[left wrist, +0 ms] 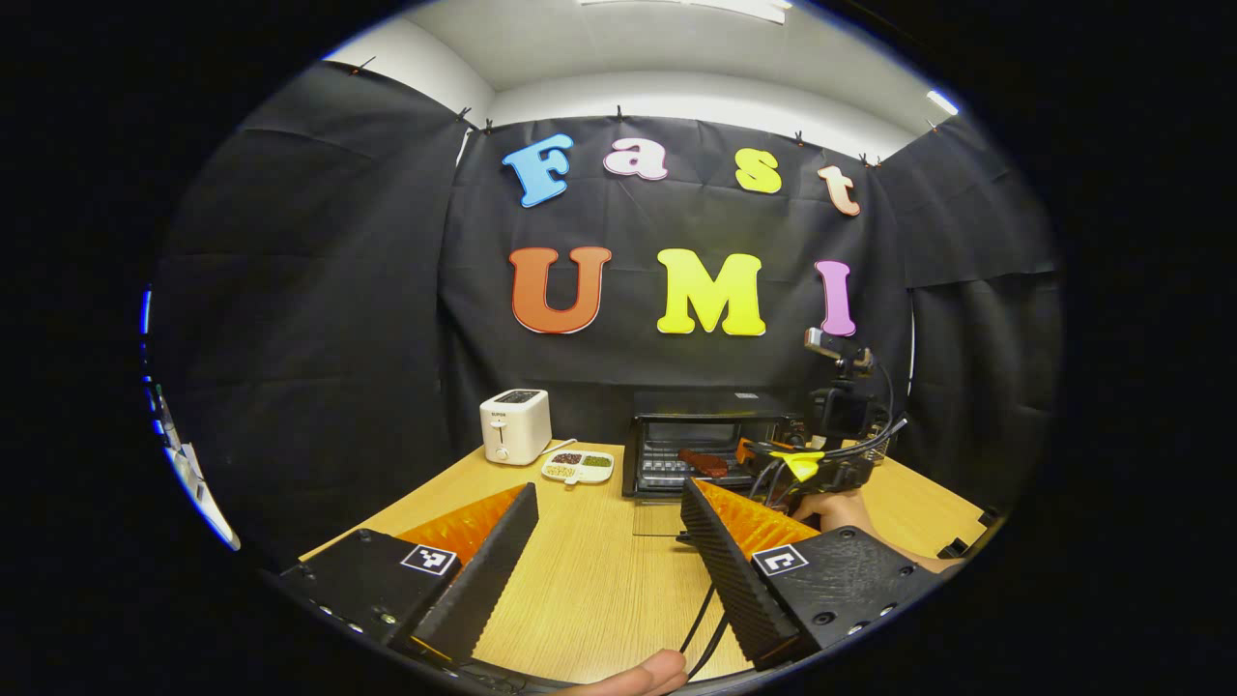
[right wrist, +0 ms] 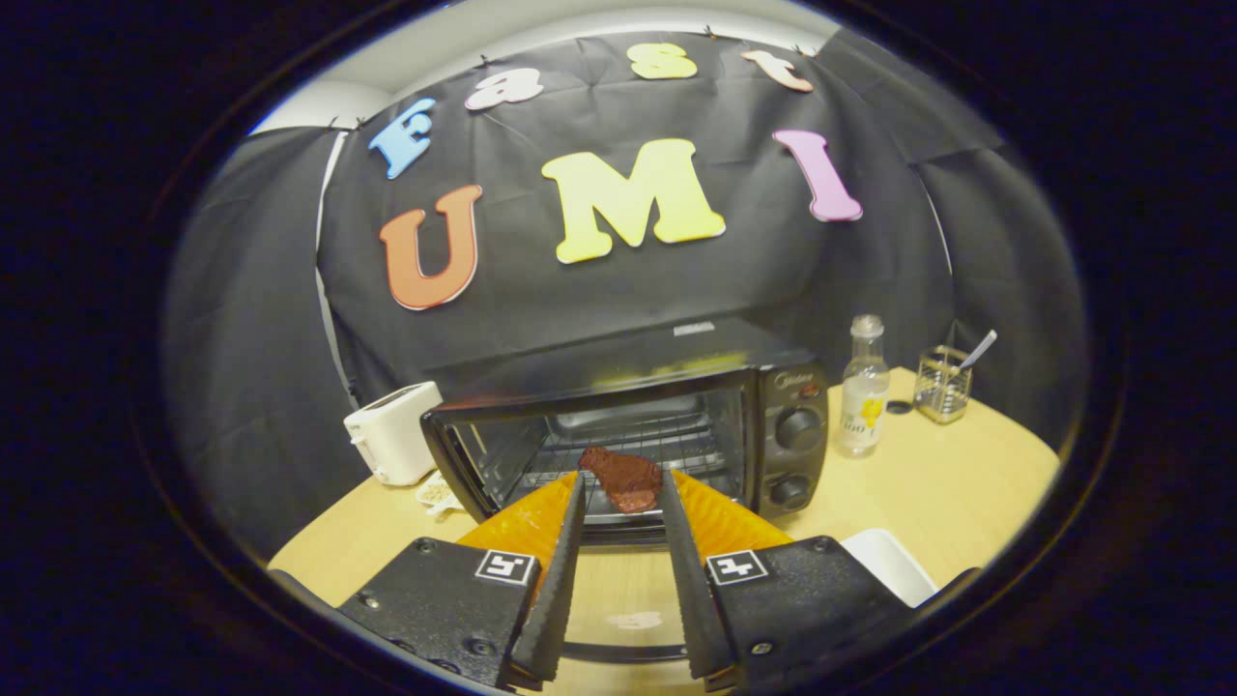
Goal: Open the electric oven with the left hand, put the food in, and close the electric oven.
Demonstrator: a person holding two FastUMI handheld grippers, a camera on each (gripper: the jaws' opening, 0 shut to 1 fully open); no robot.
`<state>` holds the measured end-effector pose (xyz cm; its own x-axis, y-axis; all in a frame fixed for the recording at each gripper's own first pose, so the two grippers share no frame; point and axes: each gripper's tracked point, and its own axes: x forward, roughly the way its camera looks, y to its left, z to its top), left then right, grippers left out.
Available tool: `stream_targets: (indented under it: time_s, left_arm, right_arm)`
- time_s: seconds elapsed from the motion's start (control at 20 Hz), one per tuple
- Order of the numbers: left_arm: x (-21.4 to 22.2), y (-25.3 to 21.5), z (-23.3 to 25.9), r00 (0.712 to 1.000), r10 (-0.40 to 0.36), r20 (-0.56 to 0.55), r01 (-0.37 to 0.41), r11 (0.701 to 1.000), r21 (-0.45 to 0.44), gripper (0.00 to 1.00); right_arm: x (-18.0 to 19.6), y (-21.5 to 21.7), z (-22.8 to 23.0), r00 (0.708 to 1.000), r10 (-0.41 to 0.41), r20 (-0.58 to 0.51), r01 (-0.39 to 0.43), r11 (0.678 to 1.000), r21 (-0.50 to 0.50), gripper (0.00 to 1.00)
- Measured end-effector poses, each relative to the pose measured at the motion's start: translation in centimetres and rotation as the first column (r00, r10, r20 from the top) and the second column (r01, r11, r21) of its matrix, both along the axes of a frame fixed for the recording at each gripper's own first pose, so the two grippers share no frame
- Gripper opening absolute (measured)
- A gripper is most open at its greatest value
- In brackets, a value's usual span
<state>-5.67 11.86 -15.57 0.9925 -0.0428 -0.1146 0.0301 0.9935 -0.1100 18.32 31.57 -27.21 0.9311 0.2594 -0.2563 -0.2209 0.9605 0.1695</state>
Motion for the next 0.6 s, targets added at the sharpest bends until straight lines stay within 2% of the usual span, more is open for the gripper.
stream_targets:
  time_s: [0.1, 0.25, 0.4, 0.6]
  left_arm:
    - [0.2, -0.7, -0.1, 1.000, -0.008, -0.008, 0.008, 1.000, 0.003, 0.95]
    - [0.6, -1.0, -0.5, 1.000, 0.002, -0.016, -0.001, 0.999, 0.032, 0.95]
    - [1.6, -2.1, -1.3, 1.000, 0.004, -0.030, -0.003, 1.000, 0.019, 0.95]
    - [3.2, -4.4, -2.6, 0.998, -0.022, -0.067, 0.022, 1.000, -0.003, 0.95]
  right_arm:
    - [-1.9, -1.3, 2.1, 0.998, 0.011, 0.060, -0.009, 0.999, -0.032, 0.63]
    - [-4.7, -2.8, 4.5, 0.992, 0.053, 0.111, -0.045, 0.996, -0.071, 0.97]
    - [-7.6, -5.2, 6.7, 0.991, 0.070, 0.114, -0.065, 0.997, -0.044, 1.00]
    - [-10.7, -10.5, 10.6, 0.987, 0.025, 0.158, -0.020, 0.999, -0.034, 1.00]
